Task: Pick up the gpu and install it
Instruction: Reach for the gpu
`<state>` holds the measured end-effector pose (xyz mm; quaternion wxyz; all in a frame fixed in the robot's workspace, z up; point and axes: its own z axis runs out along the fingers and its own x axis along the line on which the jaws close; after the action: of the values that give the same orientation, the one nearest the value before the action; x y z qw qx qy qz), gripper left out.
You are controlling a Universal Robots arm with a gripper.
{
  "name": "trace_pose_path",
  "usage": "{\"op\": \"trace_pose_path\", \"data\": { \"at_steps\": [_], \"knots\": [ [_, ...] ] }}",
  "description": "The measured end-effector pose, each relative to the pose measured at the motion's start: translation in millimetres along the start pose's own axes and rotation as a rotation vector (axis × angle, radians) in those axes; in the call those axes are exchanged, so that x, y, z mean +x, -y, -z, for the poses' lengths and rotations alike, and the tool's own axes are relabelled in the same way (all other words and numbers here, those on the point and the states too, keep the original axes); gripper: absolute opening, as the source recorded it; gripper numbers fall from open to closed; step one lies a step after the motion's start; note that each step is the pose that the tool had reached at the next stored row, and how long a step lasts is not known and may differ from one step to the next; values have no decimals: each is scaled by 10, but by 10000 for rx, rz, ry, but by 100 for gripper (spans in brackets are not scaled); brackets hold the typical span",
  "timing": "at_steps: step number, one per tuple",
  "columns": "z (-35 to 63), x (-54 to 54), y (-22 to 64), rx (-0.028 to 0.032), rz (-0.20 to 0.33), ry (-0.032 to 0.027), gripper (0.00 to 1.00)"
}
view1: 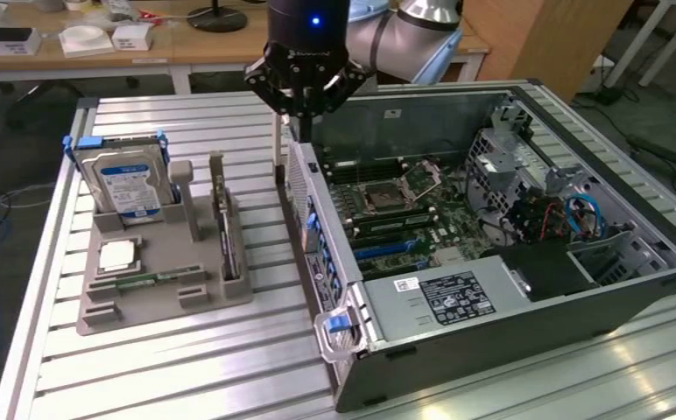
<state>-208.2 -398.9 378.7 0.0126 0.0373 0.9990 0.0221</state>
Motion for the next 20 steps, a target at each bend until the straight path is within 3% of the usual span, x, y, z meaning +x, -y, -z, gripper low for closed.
{"op": "trace_pose_path", "data": {
  "at_steps": [20],
  "knots": [
    [10, 677, 51, 0, -1, 0, 10]
  ]
}}
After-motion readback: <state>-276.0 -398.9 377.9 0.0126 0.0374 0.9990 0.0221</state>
